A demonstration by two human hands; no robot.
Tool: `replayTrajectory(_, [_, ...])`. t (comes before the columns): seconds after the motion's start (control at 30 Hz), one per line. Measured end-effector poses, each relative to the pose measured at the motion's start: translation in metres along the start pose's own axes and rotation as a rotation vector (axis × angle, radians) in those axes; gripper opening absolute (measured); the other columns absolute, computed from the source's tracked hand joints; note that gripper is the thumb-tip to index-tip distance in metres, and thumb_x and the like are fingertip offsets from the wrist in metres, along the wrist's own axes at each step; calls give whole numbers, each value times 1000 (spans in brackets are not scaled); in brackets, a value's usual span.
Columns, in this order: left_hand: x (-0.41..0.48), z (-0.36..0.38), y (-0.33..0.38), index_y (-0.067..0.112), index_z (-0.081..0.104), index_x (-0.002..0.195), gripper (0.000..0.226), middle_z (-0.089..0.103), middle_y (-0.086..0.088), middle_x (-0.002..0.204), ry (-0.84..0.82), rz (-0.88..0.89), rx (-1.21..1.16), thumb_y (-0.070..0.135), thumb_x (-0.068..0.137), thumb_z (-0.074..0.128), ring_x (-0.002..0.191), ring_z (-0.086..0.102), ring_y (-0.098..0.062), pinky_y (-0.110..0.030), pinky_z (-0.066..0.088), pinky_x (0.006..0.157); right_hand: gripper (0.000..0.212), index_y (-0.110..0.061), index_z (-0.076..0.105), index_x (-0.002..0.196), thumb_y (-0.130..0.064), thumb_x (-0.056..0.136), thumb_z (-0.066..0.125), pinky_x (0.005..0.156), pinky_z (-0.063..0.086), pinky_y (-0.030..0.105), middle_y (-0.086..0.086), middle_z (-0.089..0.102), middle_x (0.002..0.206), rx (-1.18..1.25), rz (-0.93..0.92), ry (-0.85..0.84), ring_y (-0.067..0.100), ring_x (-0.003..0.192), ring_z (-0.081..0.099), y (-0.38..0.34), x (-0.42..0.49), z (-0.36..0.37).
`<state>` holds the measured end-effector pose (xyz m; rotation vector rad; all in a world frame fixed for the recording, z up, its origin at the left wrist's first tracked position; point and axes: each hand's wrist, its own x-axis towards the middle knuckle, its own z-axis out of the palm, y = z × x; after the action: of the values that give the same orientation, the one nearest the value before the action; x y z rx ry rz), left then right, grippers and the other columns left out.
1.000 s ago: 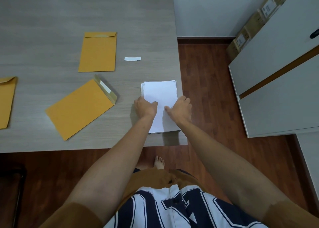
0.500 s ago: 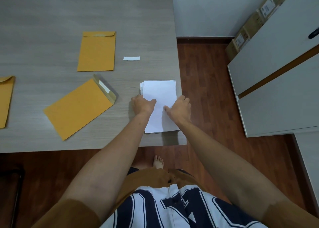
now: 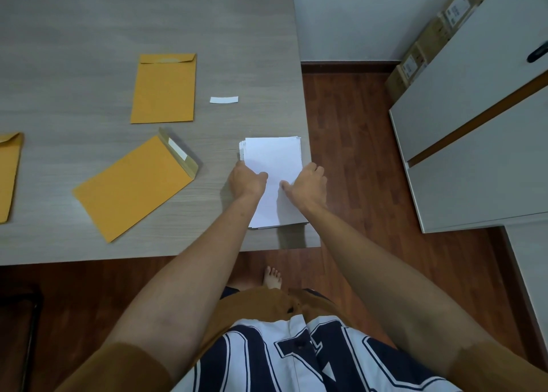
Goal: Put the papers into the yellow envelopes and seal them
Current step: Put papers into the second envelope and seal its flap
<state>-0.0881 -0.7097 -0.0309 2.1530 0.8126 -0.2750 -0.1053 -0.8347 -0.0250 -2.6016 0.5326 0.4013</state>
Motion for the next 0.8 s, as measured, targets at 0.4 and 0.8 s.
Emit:
replayTrajectory(0.4, [0,1,-2,8,57,119,44,66,-9,115,10,-35,-131,17,78,72,101,65,-29,-33,53,80,74,-5,39,132,-47,82,72,91,47,35,14,44,133,1,-2,2,30,119,49,1,1,0])
replayTrajectory(0.8, [4,-4,-1,8,58,104,30,54,-6,118,101,39,-131,14,78,72,102,58,-25,-31,46,77,72,-4,40,132,-49,83,70,96,46,36,14,45,132,-18,-28,9,30,118,50,1,0,0])
